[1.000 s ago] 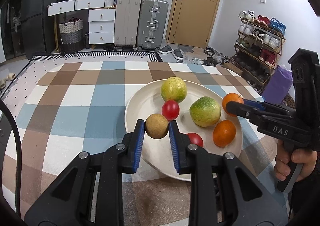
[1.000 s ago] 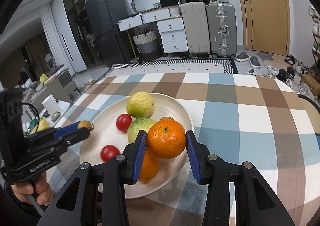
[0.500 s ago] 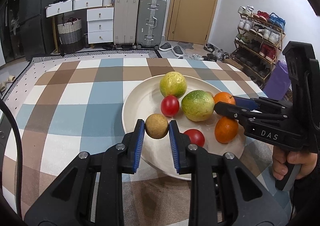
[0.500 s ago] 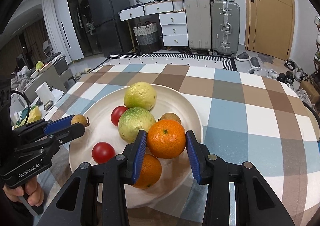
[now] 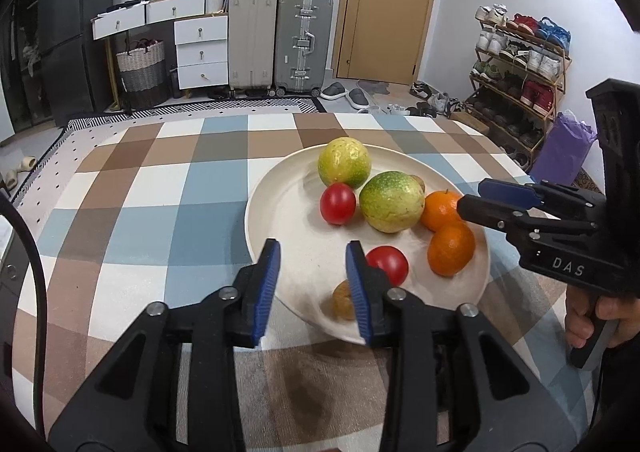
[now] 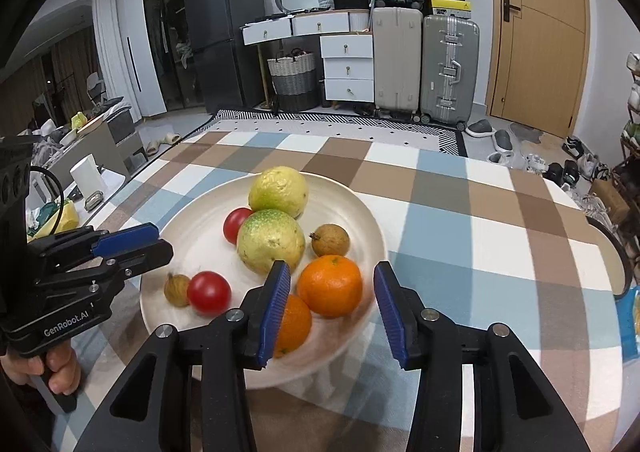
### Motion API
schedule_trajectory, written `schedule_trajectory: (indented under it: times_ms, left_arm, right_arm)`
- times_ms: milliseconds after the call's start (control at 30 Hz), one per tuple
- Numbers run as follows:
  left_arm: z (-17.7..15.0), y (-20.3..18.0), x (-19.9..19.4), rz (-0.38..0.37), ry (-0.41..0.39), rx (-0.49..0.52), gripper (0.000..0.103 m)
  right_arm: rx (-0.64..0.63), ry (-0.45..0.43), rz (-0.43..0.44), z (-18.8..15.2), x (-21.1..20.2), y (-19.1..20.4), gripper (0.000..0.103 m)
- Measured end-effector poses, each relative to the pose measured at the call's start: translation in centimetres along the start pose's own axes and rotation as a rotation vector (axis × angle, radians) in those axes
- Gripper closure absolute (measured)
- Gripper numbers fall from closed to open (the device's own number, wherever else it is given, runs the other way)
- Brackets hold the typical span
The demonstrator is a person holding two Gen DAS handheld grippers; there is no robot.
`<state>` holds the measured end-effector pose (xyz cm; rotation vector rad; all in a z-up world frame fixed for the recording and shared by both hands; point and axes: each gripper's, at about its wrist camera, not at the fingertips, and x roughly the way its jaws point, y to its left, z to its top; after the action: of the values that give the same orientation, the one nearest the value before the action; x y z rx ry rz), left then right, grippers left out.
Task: Organize fruits
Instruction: 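Carry the orange and tan fruit onto the plate and open both tools, then withdraw both tools and move the right tool toward the dark plums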
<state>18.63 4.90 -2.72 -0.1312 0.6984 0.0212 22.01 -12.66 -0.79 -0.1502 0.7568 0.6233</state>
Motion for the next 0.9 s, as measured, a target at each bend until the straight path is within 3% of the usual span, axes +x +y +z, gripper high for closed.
schedule_trajectory:
  times_ms: [133, 200, 233, 300, 500, 900]
  left_arm:
    - [-0.4, -0.2, -1.8, -0.014, -0.023, 0.002, 0.04]
    - [-0.5, -0.2, -2.7, -0.021, -0.029, -0.003, 0.019]
    - [-0.7, -0.2, -3.4, -0.025, -0.041, -0.01, 0.017]
    - [-0.9, -0.3, -4.3, -0.033, -0.051, -0.01, 0.015]
    - [-2.2, -0.6, -6.4, -0.006, -0.061, -0.002, 0.001]
    - [-3.4, -0.6, -5.7, 0.022, -0.019, -0.014, 0.001]
  right_arm:
    - [0.009, -0.004, 0.018, -0.7, -1.3, -0.5, 0.05]
    - [0.008, -0.001, 0.035, -1.2, -1.8, -0.5, 0.037]
    - [0.005, -0.001, 0.042, -1.4, -2.1, -0.5, 0.035]
    - [0.001, -0.001, 0.062, -1.9, -2.6, -0.3, 0.019]
    - [0.019, 0.005, 0.065, -2.9, -3.6, 0.0, 0.0]
    - [0.04, 0.035, 0.124, -4.2, -3.6, 0.1, 0.0]
